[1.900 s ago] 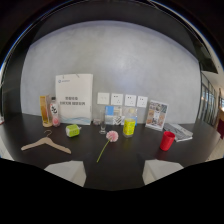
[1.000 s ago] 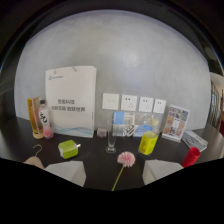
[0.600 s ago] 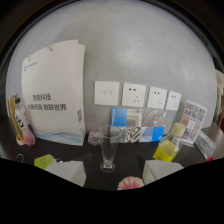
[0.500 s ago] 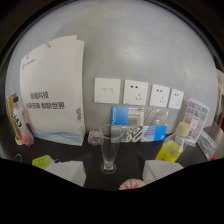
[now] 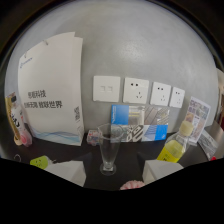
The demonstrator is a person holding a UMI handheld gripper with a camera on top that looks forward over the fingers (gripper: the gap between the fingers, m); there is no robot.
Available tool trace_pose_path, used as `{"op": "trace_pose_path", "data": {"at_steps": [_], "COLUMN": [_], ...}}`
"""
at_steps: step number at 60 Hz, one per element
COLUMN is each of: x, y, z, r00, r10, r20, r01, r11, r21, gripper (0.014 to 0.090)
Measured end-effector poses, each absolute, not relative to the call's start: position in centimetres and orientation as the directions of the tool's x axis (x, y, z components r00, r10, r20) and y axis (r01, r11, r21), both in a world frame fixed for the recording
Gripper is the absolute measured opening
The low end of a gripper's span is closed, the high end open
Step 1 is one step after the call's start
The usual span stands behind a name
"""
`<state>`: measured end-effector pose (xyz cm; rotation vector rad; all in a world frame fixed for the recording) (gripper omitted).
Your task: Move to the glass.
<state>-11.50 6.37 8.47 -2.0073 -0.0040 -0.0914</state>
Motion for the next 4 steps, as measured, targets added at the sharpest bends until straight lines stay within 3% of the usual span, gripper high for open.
{"op": "trace_pose_path", "data": {"at_steps": [4], "x": [-11.52], "y": [6.34], "z": [8.42], "r00": [0.997], "r10": [-0.038], "r20": [0.063], "r01": [0.041], "r11": [-0.427], "r21": [-0.903], "gripper": [0.0854]}}
